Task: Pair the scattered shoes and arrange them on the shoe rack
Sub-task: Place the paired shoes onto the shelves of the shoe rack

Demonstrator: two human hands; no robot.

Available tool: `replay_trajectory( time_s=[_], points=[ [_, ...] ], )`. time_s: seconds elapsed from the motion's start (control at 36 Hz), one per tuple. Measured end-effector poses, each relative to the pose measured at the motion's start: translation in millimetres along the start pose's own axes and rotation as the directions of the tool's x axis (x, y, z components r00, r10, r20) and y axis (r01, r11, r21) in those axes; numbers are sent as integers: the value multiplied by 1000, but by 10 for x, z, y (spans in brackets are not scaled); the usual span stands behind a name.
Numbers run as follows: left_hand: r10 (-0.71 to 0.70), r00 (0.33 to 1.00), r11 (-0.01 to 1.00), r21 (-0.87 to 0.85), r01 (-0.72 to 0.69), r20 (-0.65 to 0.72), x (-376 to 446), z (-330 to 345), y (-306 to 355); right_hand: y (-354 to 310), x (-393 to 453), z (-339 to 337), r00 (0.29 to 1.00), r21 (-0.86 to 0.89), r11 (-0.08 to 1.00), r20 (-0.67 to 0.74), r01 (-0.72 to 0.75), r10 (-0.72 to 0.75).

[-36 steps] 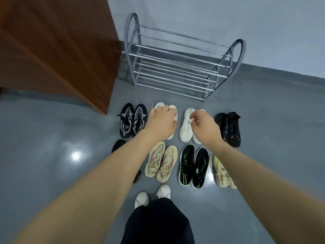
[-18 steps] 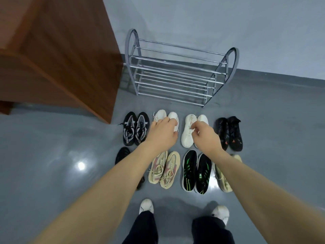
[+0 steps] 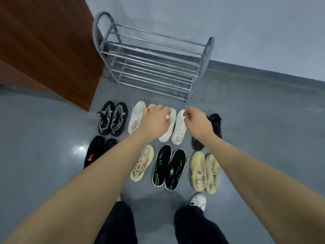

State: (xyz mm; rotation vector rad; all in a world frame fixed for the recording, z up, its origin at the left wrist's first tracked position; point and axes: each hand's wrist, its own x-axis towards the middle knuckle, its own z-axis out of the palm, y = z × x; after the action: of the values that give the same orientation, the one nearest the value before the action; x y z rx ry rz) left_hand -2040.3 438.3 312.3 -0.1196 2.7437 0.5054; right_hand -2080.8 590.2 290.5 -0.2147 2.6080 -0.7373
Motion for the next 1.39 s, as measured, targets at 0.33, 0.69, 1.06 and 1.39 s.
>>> replay_trajectory(
  time_s=[0.33,0.69,1.06,1.39],
  points=[
    [7,996,998,65,-13,85,346,891,325,1012,242,384,997,54,997,63,-46,42],
    [46,983,994,85,-61,178,1088,2626,-376,2252,885,2068,988,92,992,133,-91,78],
    [40,990,981,184,-65,133,1975,4065,-1045,3066,1799,3332,972,-294,935,182,199,-150],
    [0,996,963,268,-23,87,2358,4518,-1326,3082,2288,3511,949,-226,924,9,307,-314]
  ],
)
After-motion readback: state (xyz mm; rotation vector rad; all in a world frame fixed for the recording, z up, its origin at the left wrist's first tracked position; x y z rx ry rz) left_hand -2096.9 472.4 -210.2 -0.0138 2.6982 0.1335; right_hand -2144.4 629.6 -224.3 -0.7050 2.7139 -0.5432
